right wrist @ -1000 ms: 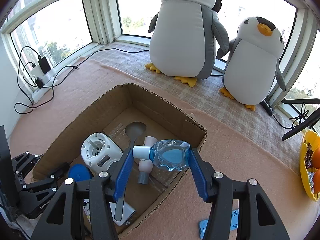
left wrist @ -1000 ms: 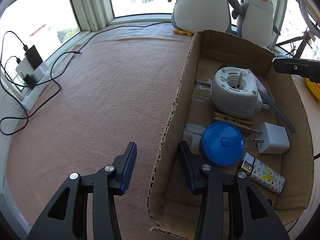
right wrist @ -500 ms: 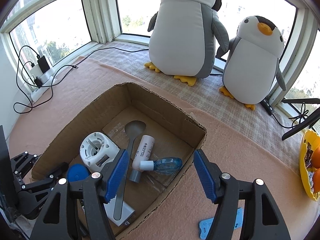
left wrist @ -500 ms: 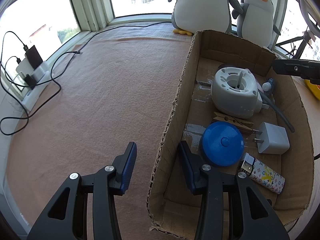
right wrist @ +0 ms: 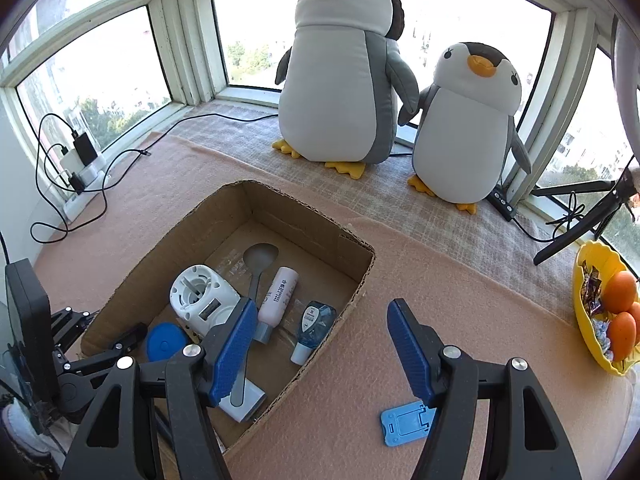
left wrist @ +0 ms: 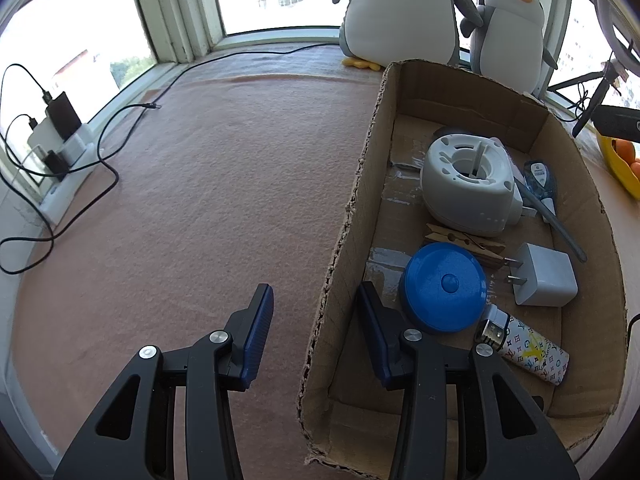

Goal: Organize rigid objects
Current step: 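Move the right gripper to the blue phone stand and grasp it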

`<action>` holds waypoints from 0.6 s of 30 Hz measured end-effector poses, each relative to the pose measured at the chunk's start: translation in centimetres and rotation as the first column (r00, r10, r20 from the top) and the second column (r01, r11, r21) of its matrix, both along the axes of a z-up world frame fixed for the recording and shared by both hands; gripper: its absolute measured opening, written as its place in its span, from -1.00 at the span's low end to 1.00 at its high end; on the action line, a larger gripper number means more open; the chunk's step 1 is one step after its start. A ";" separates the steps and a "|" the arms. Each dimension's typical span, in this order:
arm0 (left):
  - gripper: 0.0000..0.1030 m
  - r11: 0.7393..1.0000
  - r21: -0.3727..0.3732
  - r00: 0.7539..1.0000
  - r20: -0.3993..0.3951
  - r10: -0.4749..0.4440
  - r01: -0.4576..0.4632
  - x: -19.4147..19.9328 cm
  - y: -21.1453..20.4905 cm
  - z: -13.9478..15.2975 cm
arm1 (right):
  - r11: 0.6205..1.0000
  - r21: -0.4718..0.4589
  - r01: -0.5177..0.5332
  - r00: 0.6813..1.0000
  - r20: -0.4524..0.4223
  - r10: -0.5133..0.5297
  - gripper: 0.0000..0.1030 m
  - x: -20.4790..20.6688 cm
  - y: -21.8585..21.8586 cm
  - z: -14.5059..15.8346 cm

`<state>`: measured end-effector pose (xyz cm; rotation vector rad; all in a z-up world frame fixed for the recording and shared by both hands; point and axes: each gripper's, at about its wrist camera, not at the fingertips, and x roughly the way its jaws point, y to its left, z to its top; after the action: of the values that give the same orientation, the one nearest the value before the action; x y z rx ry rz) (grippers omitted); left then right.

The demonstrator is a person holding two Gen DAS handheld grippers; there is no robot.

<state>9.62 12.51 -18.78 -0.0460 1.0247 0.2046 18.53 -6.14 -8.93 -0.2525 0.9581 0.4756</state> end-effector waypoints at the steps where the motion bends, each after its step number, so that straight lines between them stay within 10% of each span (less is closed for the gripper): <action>1: -0.17 1.000 0.002 1.000 0.000 -0.003 0.003 0.0 0.0 0.0 | 1.000 0.001 0.010 1.000 0.006 -0.010 0.24 -0.3 -0.3 0.5; 18: -0.17 0.996 0.008 0.996 -0.006 -0.084 0.084 0.4 0.1 0.0 | 0.971 0.004 0.239 0.965 0.109 -0.238 0.28 -9.1 -8.5 8.8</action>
<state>10.02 12.61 -18.82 0.0052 1.0292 0.1321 9.47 -14.69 -0.15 -0.1670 0.8712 0.2338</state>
